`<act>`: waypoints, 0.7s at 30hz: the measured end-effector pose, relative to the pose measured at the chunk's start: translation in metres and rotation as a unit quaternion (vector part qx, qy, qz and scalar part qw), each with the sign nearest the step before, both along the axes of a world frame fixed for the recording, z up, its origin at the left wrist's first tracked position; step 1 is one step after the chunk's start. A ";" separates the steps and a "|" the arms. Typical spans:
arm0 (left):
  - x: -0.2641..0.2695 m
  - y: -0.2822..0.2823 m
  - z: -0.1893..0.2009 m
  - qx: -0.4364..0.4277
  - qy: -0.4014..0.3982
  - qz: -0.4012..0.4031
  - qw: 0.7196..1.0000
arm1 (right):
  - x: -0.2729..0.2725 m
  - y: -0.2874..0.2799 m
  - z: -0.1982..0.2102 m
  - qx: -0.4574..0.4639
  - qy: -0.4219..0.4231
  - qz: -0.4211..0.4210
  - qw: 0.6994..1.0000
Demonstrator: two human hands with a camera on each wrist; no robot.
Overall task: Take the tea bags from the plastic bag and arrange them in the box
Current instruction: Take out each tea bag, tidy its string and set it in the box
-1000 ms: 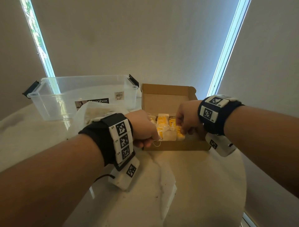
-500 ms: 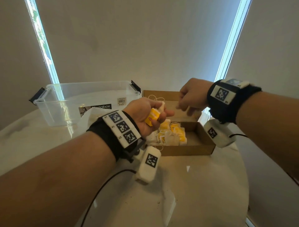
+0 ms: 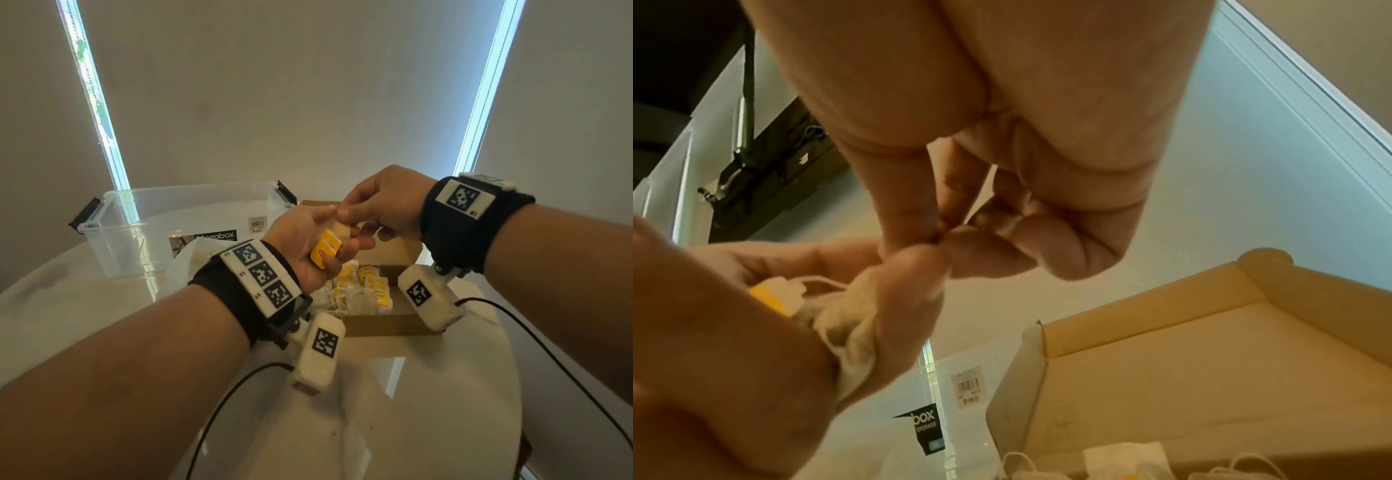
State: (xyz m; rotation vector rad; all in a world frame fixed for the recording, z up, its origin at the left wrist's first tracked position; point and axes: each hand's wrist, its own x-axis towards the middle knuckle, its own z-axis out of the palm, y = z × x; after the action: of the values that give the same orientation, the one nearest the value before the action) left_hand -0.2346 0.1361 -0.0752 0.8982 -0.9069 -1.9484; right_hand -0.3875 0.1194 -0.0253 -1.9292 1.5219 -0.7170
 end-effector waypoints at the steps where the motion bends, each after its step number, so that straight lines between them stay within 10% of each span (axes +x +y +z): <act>1: 0.001 0.000 0.001 0.002 0.006 -0.005 1.000 | 0.000 0.000 0.001 -0.007 0.010 0.002 1.000; 11: 0.008 -0.004 -0.003 -0.012 -0.041 0.050 0.998 | -0.008 0.000 0.004 0.041 -0.103 -0.016 0.994; 21: 0.005 -0.004 -0.011 -0.047 -0.107 0.096 0.988 | -0.013 0.004 0.008 -0.030 -0.026 -0.024 0.999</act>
State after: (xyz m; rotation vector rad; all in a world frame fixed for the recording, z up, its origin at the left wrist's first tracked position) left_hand -0.2296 0.1325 -0.0858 1.1118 -0.9889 -1.6543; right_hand -0.4007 0.1229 -0.0172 -1.9076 1.5342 -0.8360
